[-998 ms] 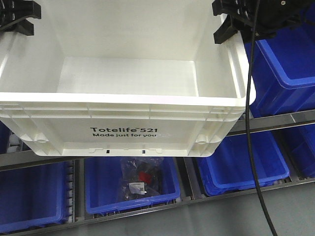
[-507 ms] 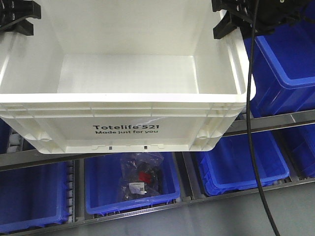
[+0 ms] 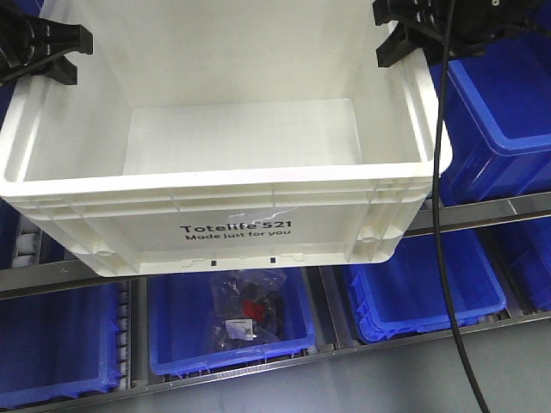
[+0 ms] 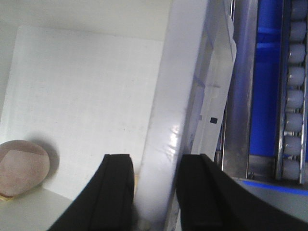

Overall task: Place moving items into box and shelve
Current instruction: 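Push the crate with both grippers farther over the shelf rail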

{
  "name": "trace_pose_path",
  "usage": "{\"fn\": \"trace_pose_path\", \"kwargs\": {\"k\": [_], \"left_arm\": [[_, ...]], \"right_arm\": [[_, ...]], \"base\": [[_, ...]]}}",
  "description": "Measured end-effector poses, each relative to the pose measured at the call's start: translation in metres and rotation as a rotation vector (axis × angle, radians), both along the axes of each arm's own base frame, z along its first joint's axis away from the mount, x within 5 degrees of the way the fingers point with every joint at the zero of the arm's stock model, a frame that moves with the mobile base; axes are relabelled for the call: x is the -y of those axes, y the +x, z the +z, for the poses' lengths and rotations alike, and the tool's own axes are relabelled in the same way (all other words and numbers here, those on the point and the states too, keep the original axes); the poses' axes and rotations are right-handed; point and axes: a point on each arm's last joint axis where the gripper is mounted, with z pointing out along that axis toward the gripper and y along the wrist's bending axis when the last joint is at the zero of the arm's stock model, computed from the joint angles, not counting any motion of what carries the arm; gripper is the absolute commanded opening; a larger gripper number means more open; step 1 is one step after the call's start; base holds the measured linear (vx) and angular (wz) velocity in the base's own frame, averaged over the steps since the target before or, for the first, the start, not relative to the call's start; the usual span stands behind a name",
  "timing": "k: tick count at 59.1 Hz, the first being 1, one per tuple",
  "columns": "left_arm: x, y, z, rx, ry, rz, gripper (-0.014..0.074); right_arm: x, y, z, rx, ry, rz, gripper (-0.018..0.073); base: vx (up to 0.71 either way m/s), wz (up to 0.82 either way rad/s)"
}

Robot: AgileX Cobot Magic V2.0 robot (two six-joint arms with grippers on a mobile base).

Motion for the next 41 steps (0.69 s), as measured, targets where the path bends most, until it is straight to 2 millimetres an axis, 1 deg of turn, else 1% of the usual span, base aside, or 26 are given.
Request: {"fn": "trace_pose_path", "kwargs": {"k": [22,30,41], "left_arm": [[0.002,0.013,-0.008,0.033,-0.009,0.002,-0.0013],[0.002,0.014,-0.008,0.035,-0.002,-0.005,-0.0013],[0.001,0.014,-0.008,0.037,0.02,-0.006,-0.0013]], "right_arm": [[0.0,0.012,0.009,0.181,0.009,0.009,-0.0011],[-0.001,0.018,0.003,0.18,0.013,0.008,-0.0011],[-0.004,0.031,-0.013,0.144,0.014,0.008,-0.0011]], "base": [[0.0,0.0],[0.0,0.0],[0.0,0.0]]}}
